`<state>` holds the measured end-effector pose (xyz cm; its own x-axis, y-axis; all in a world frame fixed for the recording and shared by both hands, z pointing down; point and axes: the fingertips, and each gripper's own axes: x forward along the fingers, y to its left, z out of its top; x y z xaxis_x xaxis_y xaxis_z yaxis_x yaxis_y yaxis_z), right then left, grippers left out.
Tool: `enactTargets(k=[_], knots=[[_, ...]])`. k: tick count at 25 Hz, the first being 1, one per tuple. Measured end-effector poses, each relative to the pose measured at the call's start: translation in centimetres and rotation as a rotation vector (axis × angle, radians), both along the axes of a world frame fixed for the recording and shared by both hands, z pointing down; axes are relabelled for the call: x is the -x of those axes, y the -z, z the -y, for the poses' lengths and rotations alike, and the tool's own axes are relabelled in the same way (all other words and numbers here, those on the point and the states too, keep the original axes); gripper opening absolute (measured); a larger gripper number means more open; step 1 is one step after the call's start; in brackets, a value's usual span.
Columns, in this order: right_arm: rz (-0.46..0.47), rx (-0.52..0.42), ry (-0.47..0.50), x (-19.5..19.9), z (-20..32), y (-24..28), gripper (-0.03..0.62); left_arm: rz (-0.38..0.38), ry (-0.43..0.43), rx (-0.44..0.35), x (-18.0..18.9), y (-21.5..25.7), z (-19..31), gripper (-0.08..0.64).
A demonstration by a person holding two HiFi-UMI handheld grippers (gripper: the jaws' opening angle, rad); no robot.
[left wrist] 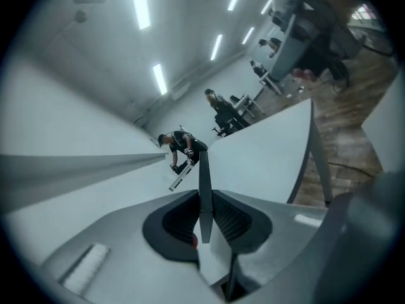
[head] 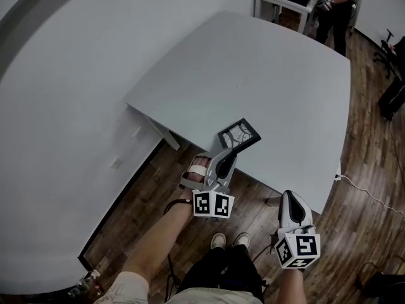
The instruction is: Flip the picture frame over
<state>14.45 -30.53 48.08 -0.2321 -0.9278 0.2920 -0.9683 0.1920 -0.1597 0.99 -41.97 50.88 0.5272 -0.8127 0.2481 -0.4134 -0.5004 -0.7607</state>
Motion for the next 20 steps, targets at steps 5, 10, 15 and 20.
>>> enactTargets(k=[5, 10, 15, 20], knots=[[0.005, 0.005, -0.01, -0.7, -0.3, -0.3, 0.028, 0.177, -0.07, -0.018, -1.1, -3.7, -1.3, 0.071], [0.006, 0.013, -0.011, -0.7, -0.2, -0.8, 0.028, 0.292, -0.117, -0.071, -1.4, -6.2, -2.1, 0.071], [0.009, 0.015, -0.01, -0.7, -0.4, -1.0, 0.028, 0.369, -0.153, -0.11, -1.6, -8.0, -2.9, 0.072], [0.012, 0.025, -0.011, -0.5, -0.5, -1.5, 0.028, 0.41, -0.17, -0.071, -1.4, -10.5, -3.5, 0.078]])
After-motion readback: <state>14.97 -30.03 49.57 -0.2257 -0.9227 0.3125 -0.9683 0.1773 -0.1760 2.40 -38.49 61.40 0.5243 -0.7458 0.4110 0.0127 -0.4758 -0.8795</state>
